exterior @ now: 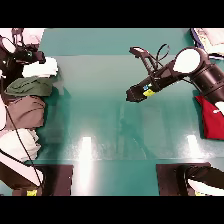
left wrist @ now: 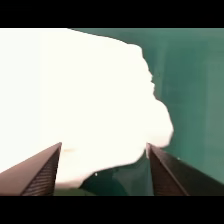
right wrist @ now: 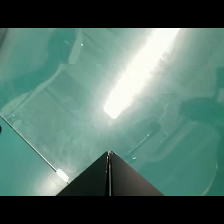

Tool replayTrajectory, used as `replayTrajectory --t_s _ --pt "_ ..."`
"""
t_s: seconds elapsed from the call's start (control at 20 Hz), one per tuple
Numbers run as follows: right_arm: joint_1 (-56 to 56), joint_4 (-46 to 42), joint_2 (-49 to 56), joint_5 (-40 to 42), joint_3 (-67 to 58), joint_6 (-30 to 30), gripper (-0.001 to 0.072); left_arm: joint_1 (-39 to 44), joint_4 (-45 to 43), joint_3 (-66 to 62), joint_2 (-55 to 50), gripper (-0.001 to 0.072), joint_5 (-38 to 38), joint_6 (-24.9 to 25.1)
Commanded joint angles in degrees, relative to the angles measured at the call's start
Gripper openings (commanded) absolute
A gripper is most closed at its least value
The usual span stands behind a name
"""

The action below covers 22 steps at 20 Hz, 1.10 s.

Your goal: Fold the shirts.

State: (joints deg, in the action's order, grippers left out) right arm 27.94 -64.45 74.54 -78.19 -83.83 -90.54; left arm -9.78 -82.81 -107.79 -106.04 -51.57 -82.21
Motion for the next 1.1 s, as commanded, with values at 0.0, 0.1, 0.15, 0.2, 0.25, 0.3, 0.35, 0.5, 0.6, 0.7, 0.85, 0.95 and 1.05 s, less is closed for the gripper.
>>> replayTrajectory --t_s 0.0,0.1,0.15,0.2,0.25,0.3,0.35,0.5,0.6,0.7,0.85,0.95,1.05 --pt "0.07 -0.02 0.02 0.66 0.02 -0.98 0.0018 -0.74 -1.01 -0.17 -4.46 0.0632 4.5 1.66" --pt "0.04 -0.02 0.02 0.66 0.02 -1.01 0.0018 -0.74 -1.01 -0.17 -5.75 0.0632 5.18 1.68" --pt "0.04 -0.02 0.02 0.68 0.02 -1.01 0.0018 -0.74 -1.01 -0.15 -6.1 0.0632 5.38 1.66" --pt "0.07 -0.04 0.02 0.74 0.02 -1.01 0.0018 -0.74 -1.01 -0.13 -6.16 0.0631 5.88 1.66" --pt "0.04 -0.02 0.02 0.9 0.02 -1.01 0.0018 -0.74 -0.94 -0.22 -6.16 0.0623 6.6 1.64" --pt "0.07 -0.02 0.02 1.16 0.02 -1.03 0.0018 -0.72 -0.76 -0.42 -6.16 0.0558 7.13 1.64" --pt "0.04 -0.02 0.02 1.33 0.02 -1.03 0.0018 -0.72 -0.61 -0.44 -6.16 0.0376 7.48 1.66" --pt "0.04 -0.02 0.02 1.33 0.02 -1.03 0.0018 -0.72 -0.35 -0.63 -5.97 0.0023 6.82 1.64" --pt "0.04 -0.04 0.0 1.95 0.0 -1.01 0.0018 -0.72 1.49 -2.12 -5.01 0.0022 4.98 1.64" --pt "-0.33 -0.02 -0.28 3.54 -0.04 -1.01 0.0018 -0.44 4.15 -6.75 -3.5 0.0022 2.49 1.66" --pt "-2.23 -0.04 -2.95 7.5 -0.04 -1.01 0.0018 0.74 14.21 -13.25 2.47 0.0022 1.95 5.16" --pt "-4.96 -0.04 -6.25 10.88 -0.04 -1.01 0.0018 2.29 22.1 -13.22 9.22 0.0022 1.57 11.08" --pt "-8.41 -0.02 -9.92 14.67 -0.04 -1.01 0.0018 4.24 30.16 -13.22 16.2 0.0022 -2.14 15.15"
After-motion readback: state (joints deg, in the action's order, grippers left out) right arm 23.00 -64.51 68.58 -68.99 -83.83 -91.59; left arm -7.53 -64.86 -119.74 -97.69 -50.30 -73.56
